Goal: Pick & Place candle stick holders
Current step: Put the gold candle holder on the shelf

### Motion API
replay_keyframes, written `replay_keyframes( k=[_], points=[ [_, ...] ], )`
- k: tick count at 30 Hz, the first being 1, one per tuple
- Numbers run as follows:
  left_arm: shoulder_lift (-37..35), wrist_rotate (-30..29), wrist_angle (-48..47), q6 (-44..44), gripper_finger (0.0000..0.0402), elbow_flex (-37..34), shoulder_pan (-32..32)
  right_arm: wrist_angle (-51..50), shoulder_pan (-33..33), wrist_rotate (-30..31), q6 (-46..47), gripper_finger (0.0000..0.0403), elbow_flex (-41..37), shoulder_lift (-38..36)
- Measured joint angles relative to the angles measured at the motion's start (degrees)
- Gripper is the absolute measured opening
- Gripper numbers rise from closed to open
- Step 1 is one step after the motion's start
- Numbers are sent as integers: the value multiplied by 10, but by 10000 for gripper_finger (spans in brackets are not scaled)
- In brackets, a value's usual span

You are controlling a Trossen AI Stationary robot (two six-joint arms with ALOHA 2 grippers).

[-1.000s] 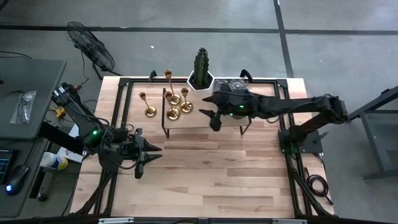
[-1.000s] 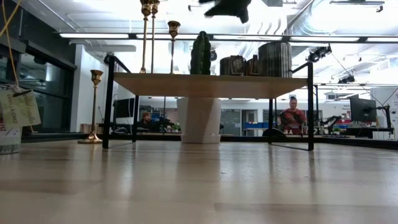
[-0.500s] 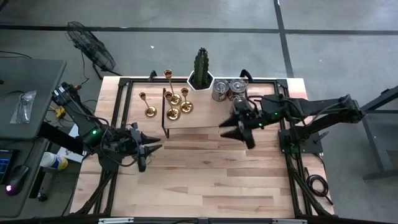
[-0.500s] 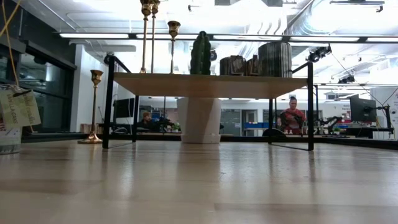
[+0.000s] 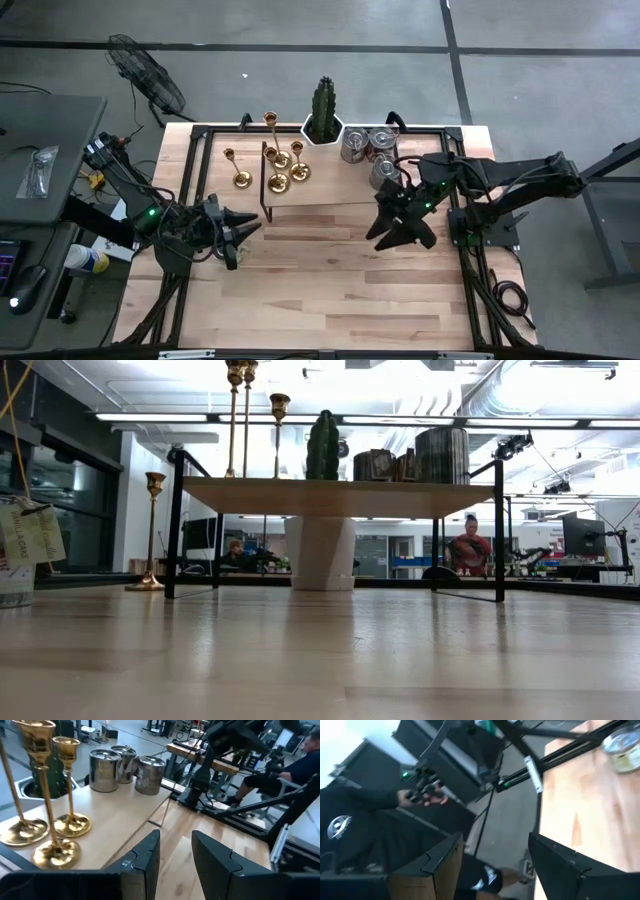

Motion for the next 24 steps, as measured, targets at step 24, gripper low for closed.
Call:
replay_keyframes(
  k=[24],
  points=[
    [-328, -11, -305, -79, 41, 0, 1, -116, 125, 521, 25, 220, 0, -8]
  ],
)
